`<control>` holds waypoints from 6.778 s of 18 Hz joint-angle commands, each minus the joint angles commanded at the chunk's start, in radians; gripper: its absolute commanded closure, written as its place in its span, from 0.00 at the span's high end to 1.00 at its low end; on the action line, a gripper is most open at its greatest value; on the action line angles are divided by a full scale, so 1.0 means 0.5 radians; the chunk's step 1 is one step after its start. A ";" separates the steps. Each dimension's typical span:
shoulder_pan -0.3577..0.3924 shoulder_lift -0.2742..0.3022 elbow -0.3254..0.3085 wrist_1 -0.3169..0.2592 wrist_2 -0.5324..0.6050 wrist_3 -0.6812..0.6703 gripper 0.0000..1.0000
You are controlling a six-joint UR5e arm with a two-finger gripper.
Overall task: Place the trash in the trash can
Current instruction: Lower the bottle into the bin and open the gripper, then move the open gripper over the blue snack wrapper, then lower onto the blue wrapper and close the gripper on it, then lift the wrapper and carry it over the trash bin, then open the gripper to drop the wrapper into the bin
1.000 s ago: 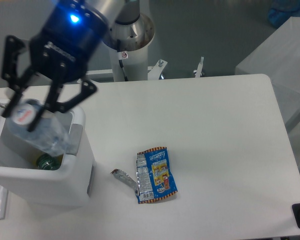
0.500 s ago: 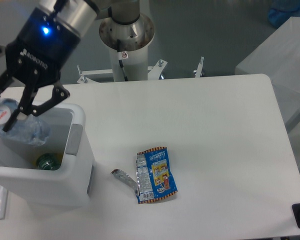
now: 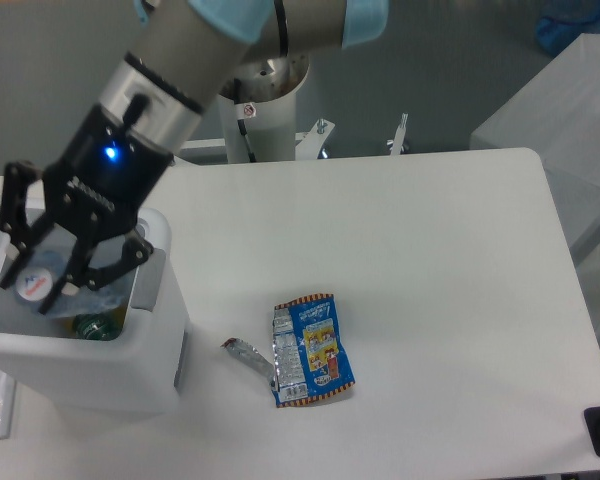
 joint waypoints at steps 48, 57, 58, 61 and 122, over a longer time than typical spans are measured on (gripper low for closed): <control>0.353 -0.807 0.076 -0.337 1.347 0.261 1.00; 0.347 -0.844 0.070 -0.350 1.439 0.271 0.96; 0.347 -0.850 0.070 -0.353 1.448 0.271 0.96; 0.347 -0.850 0.073 -0.350 1.451 0.271 0.94; 0.258 0.276 -0.193 -0.153 -0.420 0.521 0.00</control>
